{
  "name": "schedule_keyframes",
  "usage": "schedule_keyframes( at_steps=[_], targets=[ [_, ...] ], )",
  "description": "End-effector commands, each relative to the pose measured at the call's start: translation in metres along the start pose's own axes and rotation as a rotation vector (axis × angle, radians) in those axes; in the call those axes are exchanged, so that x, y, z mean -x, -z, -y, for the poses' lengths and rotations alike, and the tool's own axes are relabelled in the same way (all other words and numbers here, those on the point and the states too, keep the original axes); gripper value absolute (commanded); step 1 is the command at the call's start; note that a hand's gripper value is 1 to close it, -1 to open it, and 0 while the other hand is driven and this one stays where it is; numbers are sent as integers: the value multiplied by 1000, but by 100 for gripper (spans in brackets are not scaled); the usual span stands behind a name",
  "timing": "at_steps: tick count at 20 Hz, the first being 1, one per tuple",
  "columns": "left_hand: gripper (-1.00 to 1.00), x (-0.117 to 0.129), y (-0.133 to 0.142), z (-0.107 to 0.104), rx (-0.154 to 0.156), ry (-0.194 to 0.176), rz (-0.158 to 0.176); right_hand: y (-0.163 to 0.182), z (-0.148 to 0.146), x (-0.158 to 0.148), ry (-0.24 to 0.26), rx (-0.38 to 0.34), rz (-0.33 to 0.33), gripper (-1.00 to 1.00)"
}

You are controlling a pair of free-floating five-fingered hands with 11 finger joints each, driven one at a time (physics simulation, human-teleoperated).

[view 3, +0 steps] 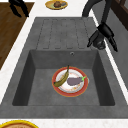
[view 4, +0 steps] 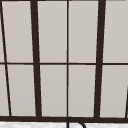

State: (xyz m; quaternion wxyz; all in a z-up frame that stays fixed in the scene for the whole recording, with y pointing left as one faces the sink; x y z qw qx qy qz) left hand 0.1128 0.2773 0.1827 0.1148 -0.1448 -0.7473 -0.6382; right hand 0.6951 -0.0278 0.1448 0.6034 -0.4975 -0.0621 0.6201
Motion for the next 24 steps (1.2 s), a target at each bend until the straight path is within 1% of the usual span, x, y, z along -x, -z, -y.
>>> schedule_keyframes(
  at_steps=[1,2,3,5,6,7,8,10,15,19,20,22,24],
  targets=[
    [0,0,0,0,0,0,0,-5,10,7,44,8,51,-100],
    [0,0,0,0,0,0,0,-1,2,3,3,1,13,-100],
    [0,0,0,0,0,0,0,-1,2,2,3,-8,13,-100],
    [0,0,0,0,0,0,0,2,2,4,6,-3,11,-100],
    [0,0,0,0,0,0,0,9,4,10,21,-54,79,-100],
    [0,0,0,0,0,0,0,0,7,11,20,-54,108,-100],
    [0,0,0,0,0,0,0,-4,11,18,41,-36,119,-100],
    [0,0,0,0,0,0,0,-8,10,28,73,-28,149,-100],
    [0,0,0,0,0,0,0,-19,18,53,118,-28,231,-100],
    [0,0,0,0,0,0,0,-24,19,72,166,-22,295,-100],
    [0,0,0,0,0,0,0,-22,19,76,181,0,295,-100],
    [0,0,0,0,0,0,0,-21,18,85,204,14,316,-100],
    [0,0,0,0,0,0,0,-17,8,93,198,27,334,-100]
  ],
)
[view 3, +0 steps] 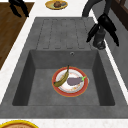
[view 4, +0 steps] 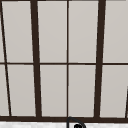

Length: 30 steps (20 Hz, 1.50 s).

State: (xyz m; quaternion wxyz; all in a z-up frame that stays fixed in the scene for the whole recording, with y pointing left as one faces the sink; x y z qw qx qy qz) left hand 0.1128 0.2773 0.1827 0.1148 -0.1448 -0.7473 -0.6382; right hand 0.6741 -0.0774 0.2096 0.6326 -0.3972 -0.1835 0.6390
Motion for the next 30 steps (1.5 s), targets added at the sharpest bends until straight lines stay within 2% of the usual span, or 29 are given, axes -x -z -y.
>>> schedule_keyframes(
  at_steps=[1,5,9,15,17,25,28,30],
  targets=[
    [0,0,0,0,0,0,0,-3,-9,18,37,39,63,-100],
    [0,0,0,0,0,0,0,-5,-21,36,25,84,100,-100],
    [0,0,0,0,0,0,0,0,-50,50,-10,77,108,-100],
    [0,0,0,0,0,0,0,5,-85,77,16,119,151,-100],
    [0,0,0,0,0,0,0,-4,-90,86,41,147,137,-100],
    [0,0,0,0,0,0,0,-22,-134,112,53,128,157,-100],
    [0,0,0,0,0,0,0,-34,-145,123,70,161,149,-100],
    [0,0,0,0,0,0,0,-38,-151,125,69,149,151,-100]
  ],
)
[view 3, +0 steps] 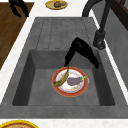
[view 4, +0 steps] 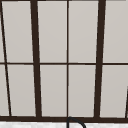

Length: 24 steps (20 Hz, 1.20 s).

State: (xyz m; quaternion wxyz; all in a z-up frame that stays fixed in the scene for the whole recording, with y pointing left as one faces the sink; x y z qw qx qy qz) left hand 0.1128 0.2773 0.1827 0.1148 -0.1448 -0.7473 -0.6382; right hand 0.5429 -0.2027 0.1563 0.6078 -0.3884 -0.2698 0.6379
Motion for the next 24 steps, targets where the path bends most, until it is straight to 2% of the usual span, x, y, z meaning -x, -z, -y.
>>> schedule_keyframes(
  at_steps=[1,8,12,17,21,24],
  targets=[
    [0,0,0,0,0,0,0,-12,-10,6,28,27,25,-100],
    [0,0,0,0,0,0,0,-34,-31,14,22,22,39,-100],
    [0,0,0,0,0,0,0,-45,-41,19,25,21,67,-100],
    [0,0,0,0,0,0,0,-70,-59,29,69,72,79,-100],
    [0,0,0,0,0,0,0,-92,-71,36,84,69,110,-100],
    [0,0,0,0,0,0,0,-110,-83,41,97,63,110,-100]
  ],
)
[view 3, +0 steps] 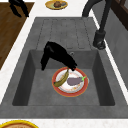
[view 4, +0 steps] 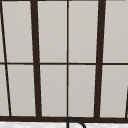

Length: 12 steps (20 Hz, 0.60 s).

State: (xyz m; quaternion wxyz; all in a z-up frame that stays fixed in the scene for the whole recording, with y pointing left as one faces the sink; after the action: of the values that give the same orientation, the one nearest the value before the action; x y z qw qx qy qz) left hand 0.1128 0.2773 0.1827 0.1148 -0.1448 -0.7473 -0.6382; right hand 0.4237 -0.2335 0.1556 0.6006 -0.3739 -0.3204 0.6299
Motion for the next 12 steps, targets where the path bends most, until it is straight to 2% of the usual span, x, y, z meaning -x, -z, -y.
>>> schedule_keyframes(
  at_steps=[1,4,10,11,12],
  targets=[
    [0,0,0,0,0,0,0,-23,-12,6,49,0,31,-100],
    [0,0,0,0,0,0,0,-46,-21,14,64,1,39,-100],
    [0,0,0,0,0,0,0,-78,-11,27,117,-20,81,-100],
    [0,0,0,0,0,0,0,-83,-13,31,125,-5,85,-100],
    [0,0,0,0,0,0,0,-83,-16,31,111,3,82,-100]
  ],
)
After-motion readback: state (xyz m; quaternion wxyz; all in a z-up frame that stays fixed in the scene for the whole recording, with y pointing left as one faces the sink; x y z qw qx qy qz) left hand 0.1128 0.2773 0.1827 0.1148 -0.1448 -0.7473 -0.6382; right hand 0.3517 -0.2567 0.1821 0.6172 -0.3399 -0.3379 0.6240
